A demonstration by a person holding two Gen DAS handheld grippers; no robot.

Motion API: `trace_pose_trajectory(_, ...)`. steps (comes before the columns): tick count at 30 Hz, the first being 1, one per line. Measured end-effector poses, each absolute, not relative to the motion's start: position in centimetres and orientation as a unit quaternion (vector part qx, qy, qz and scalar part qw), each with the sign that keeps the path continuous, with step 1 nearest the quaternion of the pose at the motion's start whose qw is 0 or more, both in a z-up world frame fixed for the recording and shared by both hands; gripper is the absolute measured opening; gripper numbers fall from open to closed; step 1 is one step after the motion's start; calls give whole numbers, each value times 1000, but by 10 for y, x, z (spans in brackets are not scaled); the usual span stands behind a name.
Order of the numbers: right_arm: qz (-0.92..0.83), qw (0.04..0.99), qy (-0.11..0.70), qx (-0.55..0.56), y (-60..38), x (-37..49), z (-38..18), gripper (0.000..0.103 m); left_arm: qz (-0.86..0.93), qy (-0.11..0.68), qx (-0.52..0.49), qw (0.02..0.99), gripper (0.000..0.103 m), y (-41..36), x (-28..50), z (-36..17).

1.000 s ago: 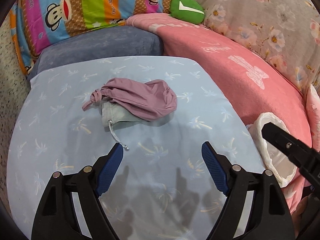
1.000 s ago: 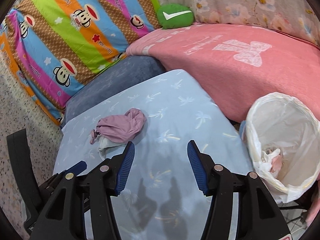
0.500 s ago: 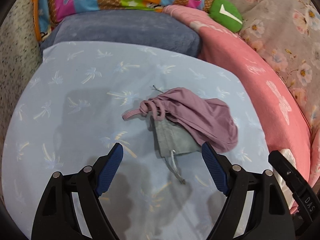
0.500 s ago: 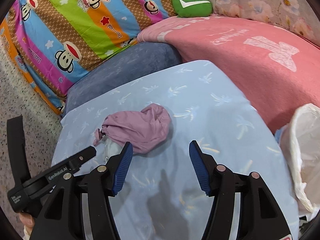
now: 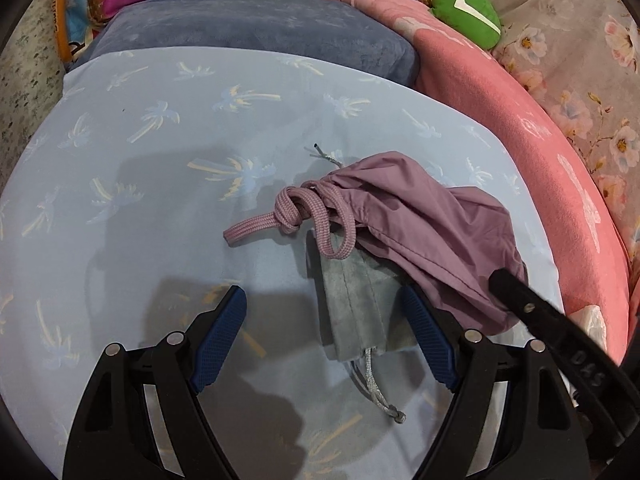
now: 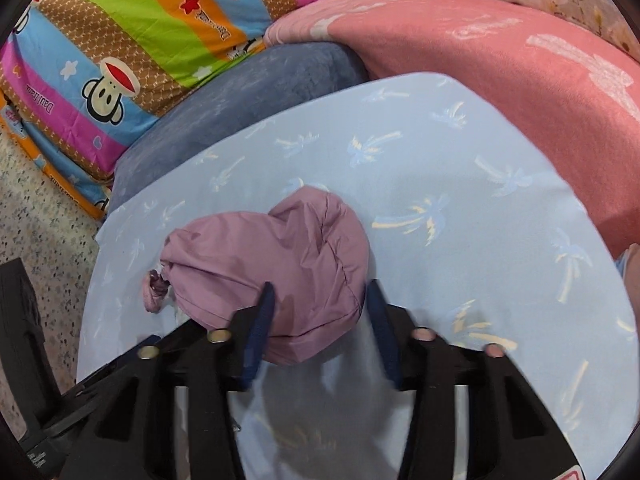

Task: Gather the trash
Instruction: 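Grasp the grey pouch with the left tool while the right grasps the mauve bag, then lift the mauve bag with the right tool while the left opens off the grey pouch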

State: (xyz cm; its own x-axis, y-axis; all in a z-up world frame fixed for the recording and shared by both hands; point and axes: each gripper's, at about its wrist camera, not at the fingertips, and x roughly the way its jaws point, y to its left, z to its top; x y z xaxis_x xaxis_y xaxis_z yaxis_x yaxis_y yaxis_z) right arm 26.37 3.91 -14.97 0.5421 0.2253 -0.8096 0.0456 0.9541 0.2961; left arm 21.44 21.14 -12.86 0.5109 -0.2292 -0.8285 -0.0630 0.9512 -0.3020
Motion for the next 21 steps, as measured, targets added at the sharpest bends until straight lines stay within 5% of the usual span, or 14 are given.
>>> trace_pose_trajectory(2, 57, 864, 478, 149, 39, 263, -153, 7, -53, 491, -147, 857, 77, 210, 215, -128)
trace_pose_trajectory(8, 49, 882, 440, 160, 30, 243, -131, 5, -71, 488, -153, 857, 69, 204, 215, -127)
trace_pose_trajectory(15, 23, 892, 414, 181, 3, 212, -106, 5, -99, 498, -140, 850, 11, 187, 214, -129)
trace_pose_trajectory(21, 8, 899, 389, 203, -26, 177, -86, 5, -119, 482, -137, 857, 4, 178, 191, -113)
